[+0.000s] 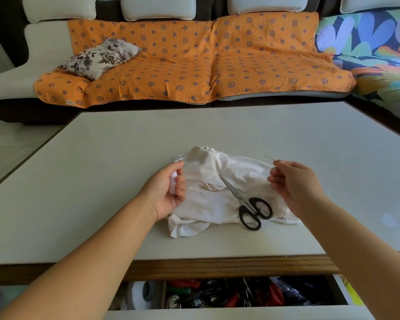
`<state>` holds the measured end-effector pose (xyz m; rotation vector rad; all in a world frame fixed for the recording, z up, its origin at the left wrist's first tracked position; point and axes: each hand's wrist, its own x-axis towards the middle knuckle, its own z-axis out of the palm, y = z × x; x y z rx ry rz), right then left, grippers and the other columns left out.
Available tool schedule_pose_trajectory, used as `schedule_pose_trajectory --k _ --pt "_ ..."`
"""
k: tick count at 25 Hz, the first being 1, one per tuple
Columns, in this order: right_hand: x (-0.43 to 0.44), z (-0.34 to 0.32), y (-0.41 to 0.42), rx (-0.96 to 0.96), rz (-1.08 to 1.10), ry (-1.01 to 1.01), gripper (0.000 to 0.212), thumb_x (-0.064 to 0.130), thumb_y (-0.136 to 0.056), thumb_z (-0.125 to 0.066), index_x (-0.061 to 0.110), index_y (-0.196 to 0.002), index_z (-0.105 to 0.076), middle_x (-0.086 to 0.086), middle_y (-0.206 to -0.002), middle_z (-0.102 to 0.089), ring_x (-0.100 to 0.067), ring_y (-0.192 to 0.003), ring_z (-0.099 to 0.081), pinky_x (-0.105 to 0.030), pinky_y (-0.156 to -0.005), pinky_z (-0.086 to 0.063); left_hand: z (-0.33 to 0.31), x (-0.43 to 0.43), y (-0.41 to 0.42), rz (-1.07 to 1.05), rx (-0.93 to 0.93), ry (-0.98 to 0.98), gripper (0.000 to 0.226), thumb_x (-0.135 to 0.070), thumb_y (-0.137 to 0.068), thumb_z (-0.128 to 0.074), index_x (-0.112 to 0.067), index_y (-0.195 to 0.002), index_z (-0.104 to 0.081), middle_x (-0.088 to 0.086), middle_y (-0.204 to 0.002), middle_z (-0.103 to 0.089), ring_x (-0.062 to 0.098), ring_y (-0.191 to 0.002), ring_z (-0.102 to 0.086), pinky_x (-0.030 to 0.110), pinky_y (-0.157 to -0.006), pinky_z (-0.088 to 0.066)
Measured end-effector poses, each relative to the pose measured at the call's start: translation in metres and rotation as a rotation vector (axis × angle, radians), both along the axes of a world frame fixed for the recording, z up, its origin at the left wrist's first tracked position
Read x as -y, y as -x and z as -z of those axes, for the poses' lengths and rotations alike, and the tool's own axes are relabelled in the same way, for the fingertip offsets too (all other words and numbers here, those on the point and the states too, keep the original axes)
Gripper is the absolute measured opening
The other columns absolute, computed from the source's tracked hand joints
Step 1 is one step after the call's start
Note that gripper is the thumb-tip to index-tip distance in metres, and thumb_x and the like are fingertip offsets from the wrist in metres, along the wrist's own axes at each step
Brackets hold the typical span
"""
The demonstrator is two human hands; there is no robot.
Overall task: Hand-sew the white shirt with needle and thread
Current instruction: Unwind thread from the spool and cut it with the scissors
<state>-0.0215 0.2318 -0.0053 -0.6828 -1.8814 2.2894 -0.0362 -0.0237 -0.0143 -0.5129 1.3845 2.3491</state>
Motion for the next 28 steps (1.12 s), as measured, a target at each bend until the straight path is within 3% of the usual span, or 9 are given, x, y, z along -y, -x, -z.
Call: schedule_pose_trajectory --k 3,9,11,13,16,19,23,26,28 --pt "-0.002 0.003 0.002 0.065 -0.057 -0.295 0.012 0.017 -0.093 -0.059 0.009 -0.087 -0.067 -0.003 -0.071 -0.070 -0.015 -0.056 -0.057 -0.025 -0.052 -0.045 -0.003 0.003 -0.004 0.040 -0.018 0.075 0.031 -0.032 -0.095 -0.057 -0.024 -0.068 -0.044 -0.009 -0.048 -0.035 0.003 -0.035 -0.031 0.012 -0.035 -0.023" --pt "0.003 0.012 0.006 0.185 -0.170 -0.995 0.024 0.019 -0.085 -0.052 0.017 -0.062 -0.060 -0.003 -0.059 -0.053 -0.024 -0.057 -0.047 -0.027 -0.053 -0.037 -0.005 -0.001 -0.011 0.129 -0.041 0.128 0.030 -0.031 -0.093 -0.059 -0.022 -0.067 -0.046 -0.008 -0.053 -0.037 0.003 -0.038 -0.030 0.013 -0.038 -0.021" --pt "0.004 0.008 0.006 0.169 -0.162 -1.135 0.015 0.021 -0.087 -0.051 0.021 -0.076 -0.061 -0.007 -0.079 -0.057 -0.029 -0.066 -0.052 -0.030 -0.062 -0.039 -0.005 -0.003 -0.013 0.144 -0.042 0.138 0.029 -0.032 -0.092 -0.060 -0.022 -0.067 -0.047 -0.007 -0.054 -0.039 0.004 -0.040 -0.030 0.013 -0.039 -0.022" --pt "0.010 -0.004 -0.003 -0.030 -0.036 -1.239 0.023 0.026 -0.094 -0.052 0.021 -0.114 -0.061 -0.007 -0.117 -0.053 -0.028 -0.084 -0.061 -0.029 -0.069 -0.039 -0.007 -0.005 -0.015 0.166 -0.051 0.146 0.029 -0.032 -0.092 -0.060 -0.021 -0.067 -0.049 -0.006 -0.056 -0.041 0.005 -0.041 -0.031 0.014 -0.039 -0.024" --pt "0.041 -0.019 -0.025 -0.378 -0.255 -0.928 0.034 0.012 -0.096 -0.048 0.024 -0.127 -0.055 0.006 -0.120 -0.058 -0.004 -0.070 -0.060 -0.020 -0.064 -0.041 -0.012 -0.011 -0.021 0.234 -0.073 0.131 0.028 -0.032 -0.092 -0.059 -0.020 -0.067 -0.052 -0.005 -0.057 -0.044 0.006 -0.042 -0.034 0.015 -0.040 -0.027" --pt "0.075 -0.010 -0.047 -0.172 -0.799 -0.457 0.051 0.004 -0.097 -0.045 0.027 -0.142 -0.039 0.007 -0.123 -0.060 -0.004 -0.068 -0.065 -0.016 -0.062 -0.051 -0.015 -0.018 -0.025 0.287 -0.093 0.092 0.026 -0.032 -0.093 -0.057 -0.020 -0.071 -0.053 -0.005 -0.058 -0.045 0.006 -0.043 -0.036 0.014 -0.040 -0.030" --pt "0.070 0.004 -0.038 -0.202 -0.683 -0.745 0.014 0.020 -0.098 -0.053 0.026 -0.105 -0.064 0.006 -0.077 -0.067 -0.003 -0.061 -0.061 -0.014 -0.064 -0.049 -0.015 -0.018 -0.026 0.269 -0.086 0.041 0.020 -0.030 -0.093 -0.057 -0.018 -0.076 -0.053 -0.004 -0.060 -0.045 0.007 -0.045 -0.039 0.015 -0.040 -0.032" --pt "0.056 0.000 -0.030 -0.226 -0.568 -0.908 0.017 0.018 -0.094 -0.055 0.023 -0.085 -0.069 0.005 -0.069 -0.066 -0.003 -0.057 -0.057 -0.008 -0.055 -0.041 -0.013 -0.013 -0.024 0.207 -0.060 0.010 0.021 -0.028 -0.092 -0.058 -0.019 -0.075 -0.053 -0.005 -0.058 -0.045 0.006 -0.044 -0.039 0.014 -0.039 -0.033" --pt "0.045 -0.003 -0.023 -0.212 -0.474 -1.057 0.019 0.016 -0.093 -0.053 0.017 -0.083 -0.068 0.007 -0.069 -0.065 -0.010 -0.064 -0.058 -0.019 -0.060 -0.042 -0.012 -0.010 -0.020 0.150 -0.043 -0.003 0.022 -0.028 -0.093 -0.058 -0.019 -0.074 -0.052 -0.006 -0.057 -0.044 0.005 -0.042 -0.038 0.013 -0.038 -0.031"
